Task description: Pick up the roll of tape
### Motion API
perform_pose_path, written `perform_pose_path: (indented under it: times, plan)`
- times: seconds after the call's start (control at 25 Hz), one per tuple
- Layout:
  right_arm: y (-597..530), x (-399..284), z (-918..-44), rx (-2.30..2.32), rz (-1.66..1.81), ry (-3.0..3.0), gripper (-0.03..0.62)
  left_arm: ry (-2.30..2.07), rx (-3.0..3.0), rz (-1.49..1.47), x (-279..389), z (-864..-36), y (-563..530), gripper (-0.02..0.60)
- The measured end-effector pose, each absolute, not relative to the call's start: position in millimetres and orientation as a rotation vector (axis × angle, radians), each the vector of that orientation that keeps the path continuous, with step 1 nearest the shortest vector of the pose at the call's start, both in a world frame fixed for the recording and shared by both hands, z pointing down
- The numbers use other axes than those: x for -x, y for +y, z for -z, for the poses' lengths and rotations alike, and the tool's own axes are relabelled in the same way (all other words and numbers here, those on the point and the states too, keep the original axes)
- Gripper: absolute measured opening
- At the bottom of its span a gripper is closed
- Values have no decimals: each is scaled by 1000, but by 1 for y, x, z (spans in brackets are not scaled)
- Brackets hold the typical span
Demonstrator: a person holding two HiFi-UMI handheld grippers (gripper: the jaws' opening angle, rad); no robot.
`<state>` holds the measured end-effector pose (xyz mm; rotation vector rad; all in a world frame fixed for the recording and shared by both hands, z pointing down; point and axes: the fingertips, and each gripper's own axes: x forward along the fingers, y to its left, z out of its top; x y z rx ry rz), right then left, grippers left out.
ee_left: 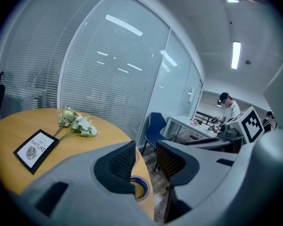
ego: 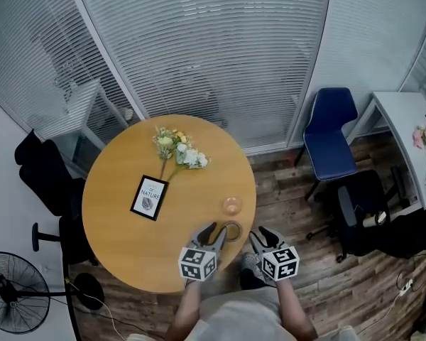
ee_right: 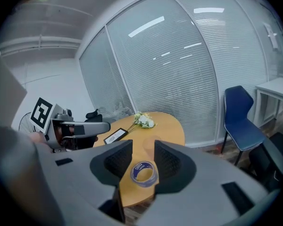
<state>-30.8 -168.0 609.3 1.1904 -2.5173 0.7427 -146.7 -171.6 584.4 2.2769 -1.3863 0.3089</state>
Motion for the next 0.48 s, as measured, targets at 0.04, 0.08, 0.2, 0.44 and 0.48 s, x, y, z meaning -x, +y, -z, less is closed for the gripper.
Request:
perform_pose_path:
  times: [0.04, 0.08, 0.2, 0.44, 0.48]
  plan:
    - [-172, 30, -610, -1189, -743, -2516, 141, -1385, -2272, -312, 147, -586, -175, 133]
    - [-176, 30, -610, -1187, -744, -2515, 141, -1383, -2266, -315, 147, -588, -178, 133]
    - [-185, 31, -612, -1177, -749, -2511, 141, -1381, -2244, -325, 148, -596, -186, 133]
    - [-195, 29, -622, -1147, -753, -2495, 141, -1382, -2203, -364, 151, -616, -196, 133]
    - [-196, 28, -623, -1146, -752, -2491, 141, -1383, -2197, -372, 151, -619, -197, 133]
